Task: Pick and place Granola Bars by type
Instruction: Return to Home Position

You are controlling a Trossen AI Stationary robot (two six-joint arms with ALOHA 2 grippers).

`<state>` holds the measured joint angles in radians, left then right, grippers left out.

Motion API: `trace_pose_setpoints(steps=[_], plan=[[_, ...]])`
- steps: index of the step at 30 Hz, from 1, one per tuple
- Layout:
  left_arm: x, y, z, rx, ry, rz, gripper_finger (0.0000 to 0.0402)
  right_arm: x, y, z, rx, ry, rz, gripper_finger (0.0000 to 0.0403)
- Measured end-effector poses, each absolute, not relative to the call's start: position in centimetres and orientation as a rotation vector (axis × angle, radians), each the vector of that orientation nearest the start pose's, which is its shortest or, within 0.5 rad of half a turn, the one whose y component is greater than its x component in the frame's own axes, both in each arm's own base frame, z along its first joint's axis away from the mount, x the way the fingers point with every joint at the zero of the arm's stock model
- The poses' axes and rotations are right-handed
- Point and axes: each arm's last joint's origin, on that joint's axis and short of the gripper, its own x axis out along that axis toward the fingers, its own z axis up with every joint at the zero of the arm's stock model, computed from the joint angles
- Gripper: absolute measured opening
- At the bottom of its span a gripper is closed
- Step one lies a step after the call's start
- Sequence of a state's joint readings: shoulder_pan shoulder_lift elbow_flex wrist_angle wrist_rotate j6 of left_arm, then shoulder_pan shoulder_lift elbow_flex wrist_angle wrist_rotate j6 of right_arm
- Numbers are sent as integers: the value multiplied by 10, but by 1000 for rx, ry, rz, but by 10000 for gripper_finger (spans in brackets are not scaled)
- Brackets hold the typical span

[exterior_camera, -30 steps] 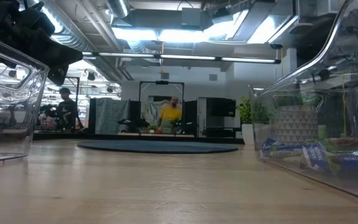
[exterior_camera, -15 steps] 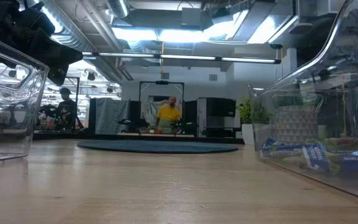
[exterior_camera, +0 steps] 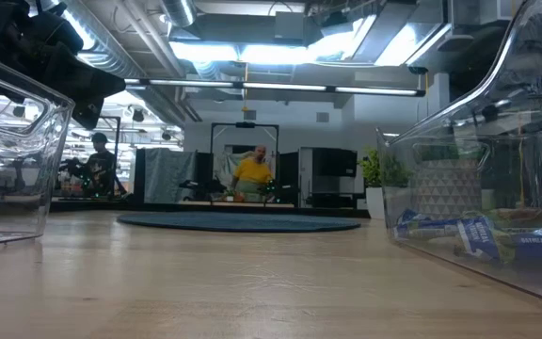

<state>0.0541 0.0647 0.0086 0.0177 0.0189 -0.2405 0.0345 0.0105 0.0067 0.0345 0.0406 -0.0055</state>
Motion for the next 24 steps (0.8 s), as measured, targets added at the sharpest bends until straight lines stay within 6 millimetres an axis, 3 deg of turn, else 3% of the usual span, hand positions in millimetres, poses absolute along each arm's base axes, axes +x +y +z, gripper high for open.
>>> trace_pose_setpoints(steps=[24], plan=[[101, 5, 163, -242, 34, 40, 6, 98, 2, 168, -4, -31, -7, 22]])
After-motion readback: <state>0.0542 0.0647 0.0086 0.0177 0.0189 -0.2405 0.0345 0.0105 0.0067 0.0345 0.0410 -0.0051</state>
